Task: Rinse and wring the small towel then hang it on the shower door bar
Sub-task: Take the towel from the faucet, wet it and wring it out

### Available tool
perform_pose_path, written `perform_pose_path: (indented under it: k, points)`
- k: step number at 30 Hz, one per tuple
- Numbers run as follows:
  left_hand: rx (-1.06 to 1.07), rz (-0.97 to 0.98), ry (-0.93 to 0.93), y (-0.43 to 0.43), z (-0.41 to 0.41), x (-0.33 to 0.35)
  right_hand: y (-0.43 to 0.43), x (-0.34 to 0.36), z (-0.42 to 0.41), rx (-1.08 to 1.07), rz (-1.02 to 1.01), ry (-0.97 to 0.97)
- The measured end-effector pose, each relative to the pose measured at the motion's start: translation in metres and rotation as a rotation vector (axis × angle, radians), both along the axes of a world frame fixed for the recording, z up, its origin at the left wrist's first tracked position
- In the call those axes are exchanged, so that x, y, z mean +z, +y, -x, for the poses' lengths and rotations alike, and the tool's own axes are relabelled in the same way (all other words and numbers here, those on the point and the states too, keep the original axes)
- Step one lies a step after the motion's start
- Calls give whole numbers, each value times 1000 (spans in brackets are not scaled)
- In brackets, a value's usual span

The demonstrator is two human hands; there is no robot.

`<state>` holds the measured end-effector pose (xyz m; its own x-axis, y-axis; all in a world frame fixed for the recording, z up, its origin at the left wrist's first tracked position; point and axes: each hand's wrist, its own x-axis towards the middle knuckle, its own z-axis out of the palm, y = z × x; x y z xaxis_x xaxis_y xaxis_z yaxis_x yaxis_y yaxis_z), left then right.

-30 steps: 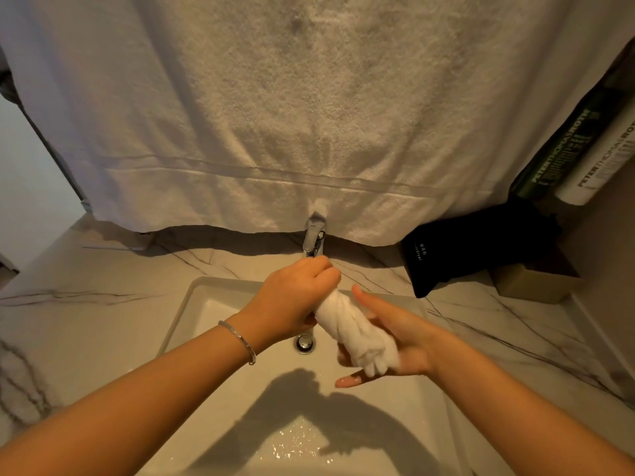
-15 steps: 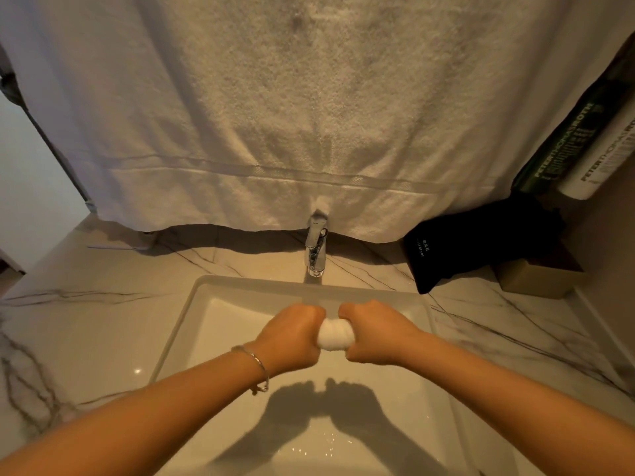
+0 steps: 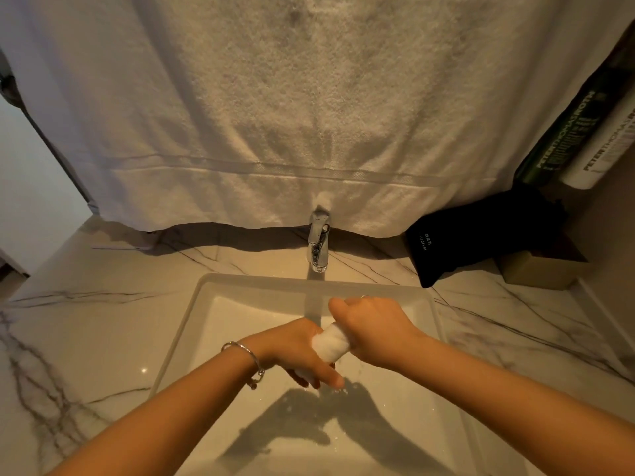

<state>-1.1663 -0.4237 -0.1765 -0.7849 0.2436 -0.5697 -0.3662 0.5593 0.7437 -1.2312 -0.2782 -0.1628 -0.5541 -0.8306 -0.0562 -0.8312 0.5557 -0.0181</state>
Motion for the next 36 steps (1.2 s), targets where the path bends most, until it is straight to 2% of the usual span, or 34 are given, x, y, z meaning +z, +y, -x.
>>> perform_pose_path:
  k: [2, 4, 6, 8, 11, 13, 16, 18, 19, 22, 25, 27, 30, 36]
  points:
    - [-136, 228, 161, -5, 5, 7, 4, 4, -3, -68, 11, -127]
    - [-257, 564, 356, -6, 10, 15, 12, 9, -3, -154, 52, -388]
    - [-322, 786, 547, -8, 13, 21, 17, 16, -2, -244, 165, -711]
    - [-311, 833, 741, -12, 13, 25, 18, 23, -1, -413, 358, -1107]
    - [-216, 721, 1049, -15, 12, 31, 21, 20, 7, -667, 489, -1686]
    - [-182, 703, 1199, -12, 11, 32, 22, 18, 6, -648, 472, -1920]
    - [-212, 838, 1403, -10, 14, 28, 22, 16, -2, -407, 315, -2116]
    - [-298, 928, 1402, -13, 15, 25, 19, 17, -6, -421, 219, -2052]
    - [-365, 954, 1348, -15, 15, 22, 17, 19, -8, -489, 180, -1926]
    - [-503, 960, 1041, -11, 11, 14, 12, 15, -8, -535, 103, -1292]
    - [-413, 918, 803, -1, 6, -1, 7, 9, -10, -408, -30, -741]
    - [-320, 870, 711, 7, 2, -11, 5, 6, -9, -305, -150, -467]
    - [-179, 734, 607, 14, -5, -22, 2, 3, -1, -153, -234, -223]
    - [30, 373, 448, 13, -5, -26, -6, 5, 8, 39, -242, -19]
